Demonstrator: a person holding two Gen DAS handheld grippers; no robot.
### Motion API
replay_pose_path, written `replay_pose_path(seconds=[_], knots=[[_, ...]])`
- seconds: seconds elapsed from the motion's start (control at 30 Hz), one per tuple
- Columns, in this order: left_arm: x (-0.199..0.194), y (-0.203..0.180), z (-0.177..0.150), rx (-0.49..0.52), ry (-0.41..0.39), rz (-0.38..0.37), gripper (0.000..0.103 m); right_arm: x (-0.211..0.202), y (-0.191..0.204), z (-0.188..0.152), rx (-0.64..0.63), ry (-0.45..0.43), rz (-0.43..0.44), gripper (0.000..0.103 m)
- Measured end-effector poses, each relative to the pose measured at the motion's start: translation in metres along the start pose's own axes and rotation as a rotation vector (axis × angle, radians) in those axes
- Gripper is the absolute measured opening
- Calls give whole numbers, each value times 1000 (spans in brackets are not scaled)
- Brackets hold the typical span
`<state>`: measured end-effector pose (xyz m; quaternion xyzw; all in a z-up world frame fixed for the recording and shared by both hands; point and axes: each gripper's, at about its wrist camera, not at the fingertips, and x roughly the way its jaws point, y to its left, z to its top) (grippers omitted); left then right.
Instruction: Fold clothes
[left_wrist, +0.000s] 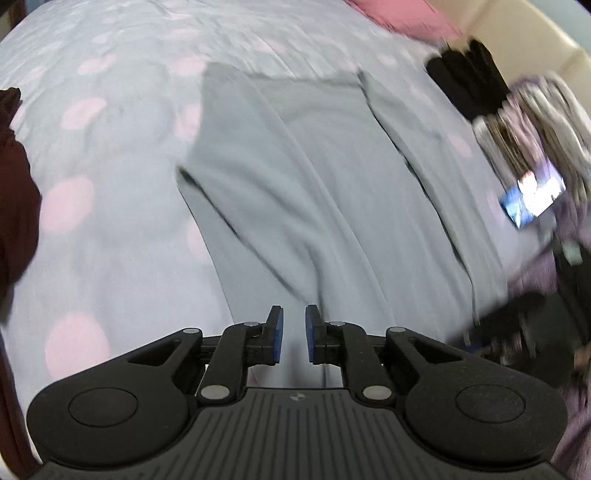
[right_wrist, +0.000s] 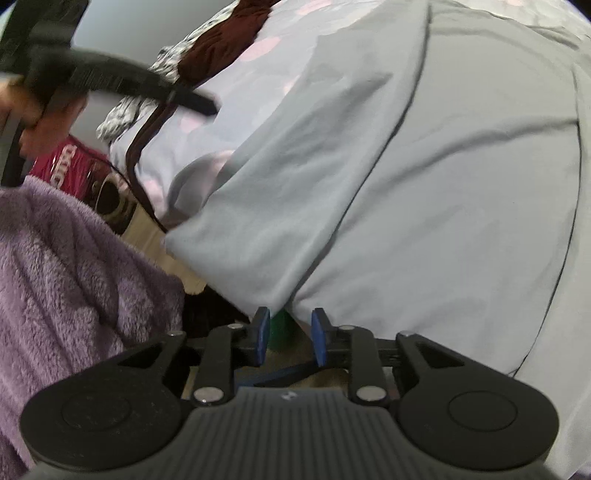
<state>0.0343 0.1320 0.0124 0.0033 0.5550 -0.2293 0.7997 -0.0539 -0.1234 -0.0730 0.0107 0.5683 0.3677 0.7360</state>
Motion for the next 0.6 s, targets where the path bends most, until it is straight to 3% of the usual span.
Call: replay_pose_path(seconds=[0.2,0.4,0.53,0.6], knots=[[35,38,31,-142,-75,3,11,9,-4,-6,39,-10,-8,29],[72,75,60,-300,-145,-10,11,15,-6,-10,33,-15,-10,36],[83,82,62,-318,-163,-24,11,18,-10,-7,41,-26,27,36],[87,83,63,-317,-165,-16,5,19,-9,-5,41,-29,37,35]])
